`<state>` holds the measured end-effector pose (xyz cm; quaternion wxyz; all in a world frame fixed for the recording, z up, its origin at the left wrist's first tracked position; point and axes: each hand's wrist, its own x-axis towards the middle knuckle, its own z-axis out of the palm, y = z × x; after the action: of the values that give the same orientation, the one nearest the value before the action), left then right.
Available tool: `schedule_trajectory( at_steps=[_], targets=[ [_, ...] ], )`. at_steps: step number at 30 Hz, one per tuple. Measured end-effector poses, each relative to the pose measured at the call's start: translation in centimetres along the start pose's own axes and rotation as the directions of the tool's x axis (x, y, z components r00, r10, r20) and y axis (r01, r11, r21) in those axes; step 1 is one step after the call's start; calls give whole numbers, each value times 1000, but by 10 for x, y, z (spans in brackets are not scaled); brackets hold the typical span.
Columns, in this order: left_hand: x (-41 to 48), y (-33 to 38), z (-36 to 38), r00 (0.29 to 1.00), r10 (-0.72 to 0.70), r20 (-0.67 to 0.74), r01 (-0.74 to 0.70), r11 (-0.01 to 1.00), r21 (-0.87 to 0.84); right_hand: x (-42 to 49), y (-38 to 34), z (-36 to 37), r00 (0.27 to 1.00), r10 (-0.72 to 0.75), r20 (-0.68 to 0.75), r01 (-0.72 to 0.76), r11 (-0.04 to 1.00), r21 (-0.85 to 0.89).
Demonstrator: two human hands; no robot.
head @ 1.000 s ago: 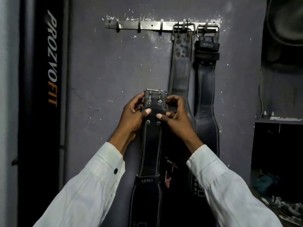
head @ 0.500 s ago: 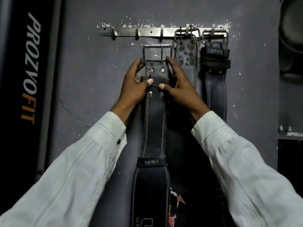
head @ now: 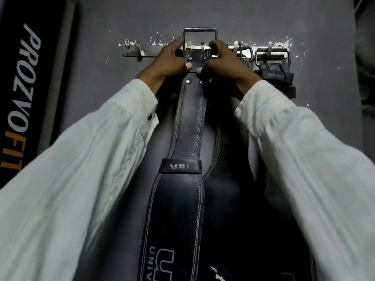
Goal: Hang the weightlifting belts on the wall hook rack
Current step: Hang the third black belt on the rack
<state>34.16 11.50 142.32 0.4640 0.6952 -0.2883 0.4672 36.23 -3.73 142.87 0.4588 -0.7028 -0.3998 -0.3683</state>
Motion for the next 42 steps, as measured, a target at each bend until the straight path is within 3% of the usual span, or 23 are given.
schedule_trajectory(
  at_steps=[4, 6, 11, 15, 19, 22, 27, 31, 34, 37, 40, 42],
  targets=[
    [7, -2, -13, 968, -153, 200, 156, 988, 0, -7, 0, 2, 998, 62, 9, -62, 998, -9],
    [0, -9, -14, 957, -181, 226, 187, 982, -3, -13, 6, 5, 997, 75, 12, -75, 997, -20],
    [-32, -37, 4, 989, -106, 100, 116, 989, -94, -39, 25, 29, 985, -22, -173, 8, 997, -80],
    [-63, -45, 20, 999, -29, -18, 26, 985, -172, -64, 35, 46, 953, 15, -302, -22, 1000, -20],
    [-95, -53, 31, 983, -141, -121, 116, 974, -192, -107, 46, 61, 963, 106, -246, -126, 990, -65],
    [-133, -59, 32, 982, -162, -101, 137, 966, -218, -149, 57, 69, 968, 177, -178, -193, 978, -80],
    [-225, -79, 32, 933, -361, 12, 340, 865, -368, -227, 64, 76, 958, 270, -93, -281, 949, -140],
    [-275, -90, 28, 873, -438, 212, 483, 724, -492, -272, 67, 85, 940, 340, -16, -341, 937, -72],
    [-283, -88, 38, 897, -424, 124, 435, 797, -419, -280, 75, 94, 891, 444, -94, -448, 894, -20],
    [-282, -87, 45, 914, -405, 12, 385, 860, -335, -283, 74, 101, 870, 457, -187, -469, 883, -23],
    [-294, -95, 39, 926, -371, 77, 378, 894, -241, -300, 73, 102, 876, 435, -207, -451, 892, -37],
    [-312, -106, 33, 891, -421, 168, 448, 875, -185, -320, 81, 105, 877, 456, -154, -468, 882, -52]
  ],
)
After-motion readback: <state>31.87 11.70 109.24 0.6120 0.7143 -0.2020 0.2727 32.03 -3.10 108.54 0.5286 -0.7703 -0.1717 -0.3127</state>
